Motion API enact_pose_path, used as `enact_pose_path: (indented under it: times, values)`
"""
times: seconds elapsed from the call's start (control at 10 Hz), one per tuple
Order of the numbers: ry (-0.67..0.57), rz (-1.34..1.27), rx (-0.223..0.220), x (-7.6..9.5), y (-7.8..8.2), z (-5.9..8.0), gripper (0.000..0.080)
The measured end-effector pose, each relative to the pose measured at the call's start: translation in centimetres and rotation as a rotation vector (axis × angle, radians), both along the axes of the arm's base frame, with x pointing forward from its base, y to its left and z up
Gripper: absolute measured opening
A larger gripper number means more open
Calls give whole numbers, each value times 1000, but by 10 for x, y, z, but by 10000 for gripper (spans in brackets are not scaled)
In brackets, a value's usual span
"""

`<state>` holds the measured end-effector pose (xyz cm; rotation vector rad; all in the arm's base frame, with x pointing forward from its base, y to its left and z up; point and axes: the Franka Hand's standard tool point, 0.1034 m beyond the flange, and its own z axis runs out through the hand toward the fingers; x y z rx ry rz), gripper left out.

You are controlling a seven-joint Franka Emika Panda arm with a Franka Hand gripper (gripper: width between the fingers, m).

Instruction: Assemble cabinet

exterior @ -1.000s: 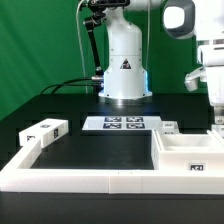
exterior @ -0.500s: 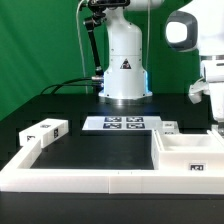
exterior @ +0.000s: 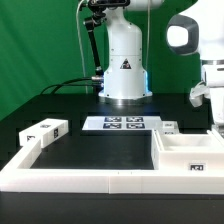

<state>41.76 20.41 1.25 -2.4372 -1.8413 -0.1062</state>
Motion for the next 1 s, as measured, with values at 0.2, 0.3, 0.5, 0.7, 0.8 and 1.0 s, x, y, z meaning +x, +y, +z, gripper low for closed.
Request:
enact_pose_path:
  times: [0.2, 0.3, 0.5, 0.7, 0.8, 1.0]
  values:
    - [2, 1, 0, -1, 0, -1, 388]
    - [4, 1, 0, -2, 0, -2, 208]
    - [2, 1, 1, -2, 0, -2, 80]
    - [2, 1, 1, -1, 0, -2, 68]
    - [2, 1, 1, -1, 0, -2, 68]
    - [0, 28, -5, -1, -3, 0, 68]
